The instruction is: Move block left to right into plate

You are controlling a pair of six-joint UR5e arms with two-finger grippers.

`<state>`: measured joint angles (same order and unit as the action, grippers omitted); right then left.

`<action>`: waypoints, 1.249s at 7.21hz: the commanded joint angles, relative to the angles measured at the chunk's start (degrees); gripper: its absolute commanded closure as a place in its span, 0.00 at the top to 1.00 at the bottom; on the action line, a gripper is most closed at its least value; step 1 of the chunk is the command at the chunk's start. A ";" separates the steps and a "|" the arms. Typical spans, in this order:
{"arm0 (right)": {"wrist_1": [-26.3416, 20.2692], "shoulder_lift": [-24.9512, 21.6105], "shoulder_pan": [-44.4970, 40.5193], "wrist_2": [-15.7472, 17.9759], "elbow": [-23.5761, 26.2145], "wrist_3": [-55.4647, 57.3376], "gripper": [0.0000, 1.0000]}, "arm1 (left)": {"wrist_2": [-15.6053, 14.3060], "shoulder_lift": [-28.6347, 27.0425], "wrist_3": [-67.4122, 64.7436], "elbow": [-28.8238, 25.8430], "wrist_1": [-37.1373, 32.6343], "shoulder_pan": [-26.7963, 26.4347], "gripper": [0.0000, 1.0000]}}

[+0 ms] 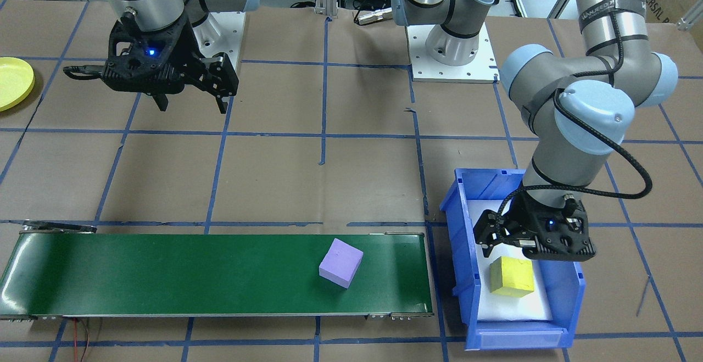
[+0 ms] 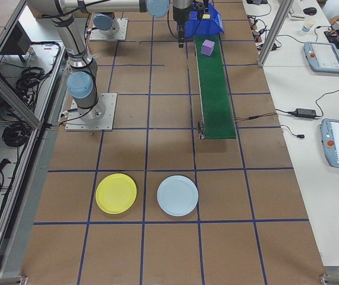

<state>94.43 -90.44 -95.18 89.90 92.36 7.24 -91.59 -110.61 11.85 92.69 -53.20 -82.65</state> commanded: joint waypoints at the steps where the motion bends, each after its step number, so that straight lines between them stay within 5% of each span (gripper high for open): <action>1: -0.04 0.00 0.00 -0.07 0.02 -0.04 1.00 | 0.10 -3.11 2.12 0.03 0.55 2.75 1.00; 7: 0.05 0.08 0.26 0.10 0.19 0.05 1.00 | 0.01 -8.92 4.15 0.38 2.65 3.28 1.00; 8: 0.05 0.00 0.09 0.02 0.19 0.05 1.00 | 0.18 -10.14 4.15 0.47 4.32 3.28 0.91; 9: 0.05 0.00 0.09 0.19 0.19 -0.04 1.00 | 0.27 -10.76 4.41 1.25 7.12 3.28 0.51</action>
<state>94.47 -90.41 -95.04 90.00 92.53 7.26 -91.44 -120.41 16.06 93.30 -48.85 -79.37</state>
